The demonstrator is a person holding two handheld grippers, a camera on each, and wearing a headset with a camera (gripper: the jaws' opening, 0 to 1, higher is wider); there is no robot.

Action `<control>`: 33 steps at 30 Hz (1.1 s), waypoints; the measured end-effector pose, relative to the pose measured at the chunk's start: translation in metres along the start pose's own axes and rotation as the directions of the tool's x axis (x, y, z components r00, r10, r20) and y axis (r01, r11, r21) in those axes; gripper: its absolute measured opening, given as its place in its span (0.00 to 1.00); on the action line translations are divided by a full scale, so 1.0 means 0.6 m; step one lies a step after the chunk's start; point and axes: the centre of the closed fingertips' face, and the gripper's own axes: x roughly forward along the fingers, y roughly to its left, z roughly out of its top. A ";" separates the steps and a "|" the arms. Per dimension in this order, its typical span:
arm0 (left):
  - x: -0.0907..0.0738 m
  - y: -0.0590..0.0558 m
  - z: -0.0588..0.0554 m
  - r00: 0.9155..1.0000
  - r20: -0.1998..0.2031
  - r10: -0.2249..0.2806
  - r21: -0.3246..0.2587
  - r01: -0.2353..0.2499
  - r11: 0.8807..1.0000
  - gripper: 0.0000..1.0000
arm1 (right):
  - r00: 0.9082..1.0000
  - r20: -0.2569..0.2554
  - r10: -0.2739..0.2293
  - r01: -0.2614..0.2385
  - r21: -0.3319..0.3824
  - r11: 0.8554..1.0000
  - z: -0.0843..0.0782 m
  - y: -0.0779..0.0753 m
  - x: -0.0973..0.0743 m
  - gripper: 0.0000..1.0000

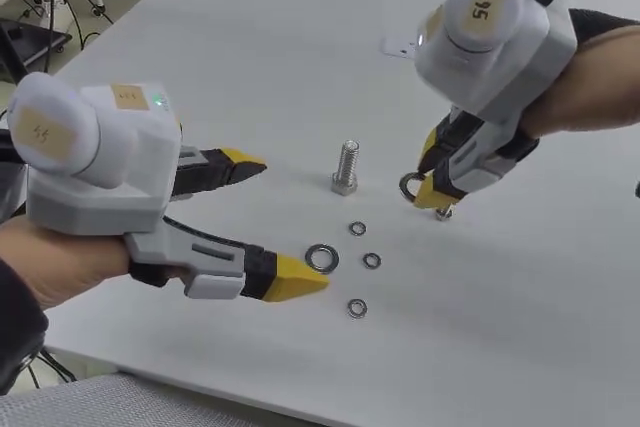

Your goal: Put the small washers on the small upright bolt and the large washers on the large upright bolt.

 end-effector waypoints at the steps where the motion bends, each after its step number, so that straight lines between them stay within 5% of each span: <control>1: -0.001 0.001 0.000 1.000 0.001 0.001 -0.002 -0.001 1.000 0.84 | 1.000 0.001 -0.002 0.002 -0.002 1.000 0.002 -0.002 -0.001 0.24; 33: -0.022 0.040 0.002 0.995 0.040 0.090 -0.045 -0.088 0.995 0.84 | 0.999 0.020 -0.031 0.033 -0.078 0.996 0.078 -0.073 0.006 0.24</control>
